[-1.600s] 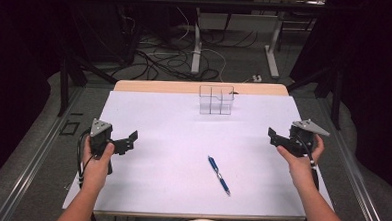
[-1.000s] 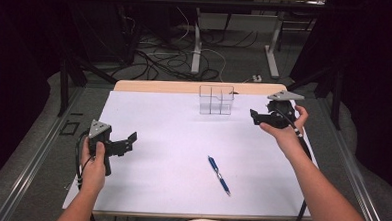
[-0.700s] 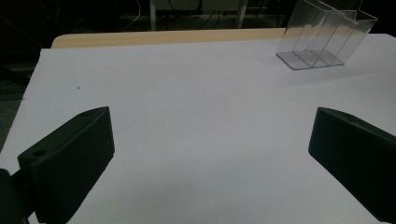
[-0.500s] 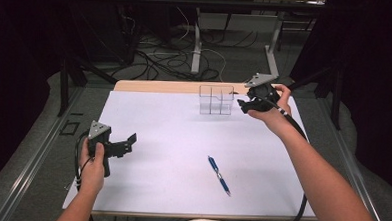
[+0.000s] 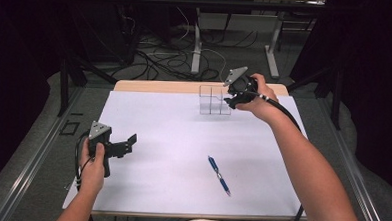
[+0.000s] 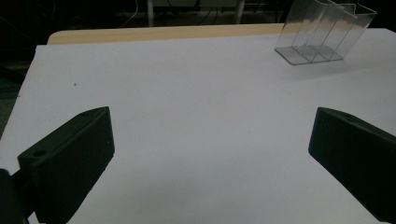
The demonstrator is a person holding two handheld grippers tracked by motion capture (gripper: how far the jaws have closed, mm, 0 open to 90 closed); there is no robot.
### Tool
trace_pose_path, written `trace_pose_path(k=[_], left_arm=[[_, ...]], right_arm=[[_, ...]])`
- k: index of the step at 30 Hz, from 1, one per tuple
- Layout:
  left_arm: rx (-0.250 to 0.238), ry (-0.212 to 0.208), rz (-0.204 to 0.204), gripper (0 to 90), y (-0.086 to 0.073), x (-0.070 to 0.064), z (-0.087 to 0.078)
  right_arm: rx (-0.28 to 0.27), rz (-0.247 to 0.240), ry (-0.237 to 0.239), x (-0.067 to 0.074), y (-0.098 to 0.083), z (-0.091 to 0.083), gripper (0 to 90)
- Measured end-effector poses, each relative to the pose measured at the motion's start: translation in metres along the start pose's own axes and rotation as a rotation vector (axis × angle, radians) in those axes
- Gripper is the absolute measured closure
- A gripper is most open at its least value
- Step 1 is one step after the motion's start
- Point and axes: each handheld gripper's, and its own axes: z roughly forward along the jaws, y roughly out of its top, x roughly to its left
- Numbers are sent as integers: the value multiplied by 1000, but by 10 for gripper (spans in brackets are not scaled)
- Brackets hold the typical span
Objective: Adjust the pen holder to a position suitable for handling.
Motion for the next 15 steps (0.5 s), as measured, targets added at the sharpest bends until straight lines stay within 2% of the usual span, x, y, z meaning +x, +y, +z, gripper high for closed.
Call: trace_pose_path(k=[3, 4, 5, 6, 8, 9, 11, 13, 15], left_arm=[[-1, -1, -1, 0, 0, 1, 0], [2, -1, -4, 0, 0, 1, 0], [2, -1, -4, 0, 0, 1, 0], [3, 1, -9, 0, -1, 1, 0], [4, 1, -10, 0, -1, 1, 0], [3, 0, -11, 0, -1, 1, 0], [5, 1, -11, 0, -1, 1, 0], [5, 0, -8, 0, -1, 1, 1], [4, 0, -11, 0, -1, 1, 1]], right_arm=[[6, -39, -9, -2, 6, 7, 355], [19, -54, 12, -3, 9, 10, 355], [26, -82, 8, -4, 11, 12, 356], [20, -93, 15, -5, 13, 15, 361], [48, -107, 27, -6, 17, 19, 362], [36, -119, 25, -7, 19, 23, 368], [56, -133, 49, -8, 22, 26, 403], [38, -159, 69, -9, 25, 32, 441], [65, -188, 79, -8, 27, 37, 462]])
